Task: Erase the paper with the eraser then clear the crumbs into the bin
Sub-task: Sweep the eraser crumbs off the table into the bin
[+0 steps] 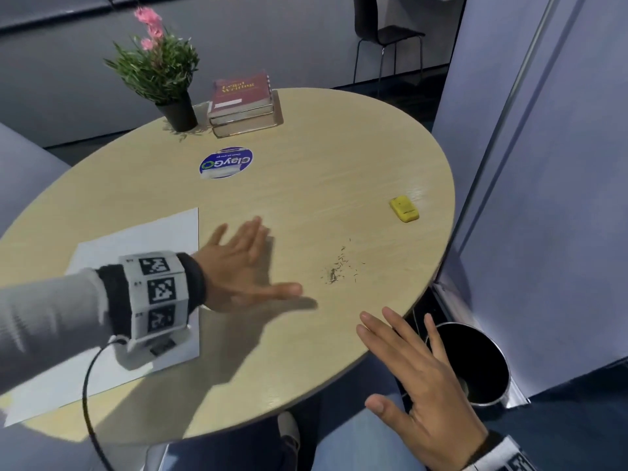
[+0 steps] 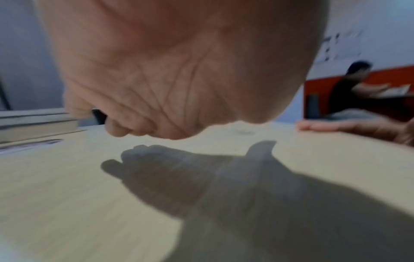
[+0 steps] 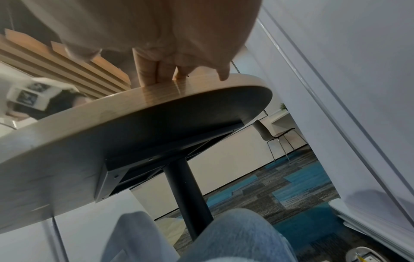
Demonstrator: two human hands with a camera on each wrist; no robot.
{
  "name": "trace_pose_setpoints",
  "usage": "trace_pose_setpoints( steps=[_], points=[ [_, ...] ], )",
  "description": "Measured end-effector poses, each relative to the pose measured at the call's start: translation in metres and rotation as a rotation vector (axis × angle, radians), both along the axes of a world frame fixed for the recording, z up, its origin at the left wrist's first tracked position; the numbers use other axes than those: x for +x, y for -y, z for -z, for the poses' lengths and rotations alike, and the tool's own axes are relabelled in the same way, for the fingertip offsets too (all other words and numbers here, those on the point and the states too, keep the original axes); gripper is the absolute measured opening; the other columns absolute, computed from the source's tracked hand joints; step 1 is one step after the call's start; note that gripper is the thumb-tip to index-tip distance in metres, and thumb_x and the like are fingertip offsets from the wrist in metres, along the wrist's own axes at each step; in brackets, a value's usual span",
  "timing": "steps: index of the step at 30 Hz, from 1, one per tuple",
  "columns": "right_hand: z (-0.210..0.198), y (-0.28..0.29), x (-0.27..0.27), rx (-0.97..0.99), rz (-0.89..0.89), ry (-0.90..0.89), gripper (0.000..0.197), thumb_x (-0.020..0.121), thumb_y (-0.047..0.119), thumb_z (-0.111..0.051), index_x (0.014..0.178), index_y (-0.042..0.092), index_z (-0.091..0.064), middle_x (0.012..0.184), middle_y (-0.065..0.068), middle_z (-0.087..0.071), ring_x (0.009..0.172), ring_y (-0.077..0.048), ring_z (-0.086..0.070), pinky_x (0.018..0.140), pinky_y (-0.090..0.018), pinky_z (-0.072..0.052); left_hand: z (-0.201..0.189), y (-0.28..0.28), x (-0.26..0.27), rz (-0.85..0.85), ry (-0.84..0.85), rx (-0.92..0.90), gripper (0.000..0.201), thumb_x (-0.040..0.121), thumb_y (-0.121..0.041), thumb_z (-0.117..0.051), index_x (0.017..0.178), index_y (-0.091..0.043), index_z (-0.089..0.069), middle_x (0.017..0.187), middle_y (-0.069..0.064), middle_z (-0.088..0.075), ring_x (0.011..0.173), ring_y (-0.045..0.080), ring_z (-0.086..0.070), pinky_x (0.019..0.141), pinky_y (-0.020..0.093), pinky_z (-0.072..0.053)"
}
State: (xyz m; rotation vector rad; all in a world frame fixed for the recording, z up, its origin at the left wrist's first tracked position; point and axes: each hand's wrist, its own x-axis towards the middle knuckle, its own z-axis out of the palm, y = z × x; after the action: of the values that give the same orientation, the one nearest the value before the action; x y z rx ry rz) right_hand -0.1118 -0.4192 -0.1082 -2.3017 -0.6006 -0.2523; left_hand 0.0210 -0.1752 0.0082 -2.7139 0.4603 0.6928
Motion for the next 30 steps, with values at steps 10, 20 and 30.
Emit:
trace_pose_setpoints(
  steps=[10,20,30],
  points=[
    [-0.003,0.000,-0.002,-0.010,-0.003,-0.011,0.066,0.091,0.067,-0.023,0.146,0.031,-0.029,0.153,0.017,-0.027,0.144,-0.011,-0.020,0.111,-0.057,-0.005,0.015,0.059,-0.033,0.251,-0.184,-0.143,0.124,0.058,-0.094,0.001,0.144,-0.008,0.028,0.150,0.010,0.035,0.139,0.019,0.031,0.116,0.046,0.012],
    [0.001,0.001,-0.002,0.003,-0.012,-0.014,0.066,0.090,0.067,-0.023,0.146,0.033,-0.027,0.154,0.020,-0.024,0.145,-0.009,-0.017,0.113,-0.057,-0.003,0.004,0.010,0.024,-0.106,-0.135,0.055,0.148,0.031,-0.102,0.008,0.145,-0.009,0.026,0.153,0.004,0.034,0.141,0.015,0.028,0.117,0.044,0.009],
    [0.020,0.102,0.022,0.399,0.662,0.035,0.044,0.088,0.038,-0.053,0.127,0.018,-0.056,0.130,0.008,-0.057,0.128,-0.013,-0.048,0.109,-0.030,-0.033,0.019,0.039,-0.002,0.188,-0.173,0.168,0.150,0.031,-0.108,-0.008,0.121,-0.005,0.053,0.130,0.012,0.059,0.128,0.027,0.047,0.116,0.043,0.013]
  ],
)
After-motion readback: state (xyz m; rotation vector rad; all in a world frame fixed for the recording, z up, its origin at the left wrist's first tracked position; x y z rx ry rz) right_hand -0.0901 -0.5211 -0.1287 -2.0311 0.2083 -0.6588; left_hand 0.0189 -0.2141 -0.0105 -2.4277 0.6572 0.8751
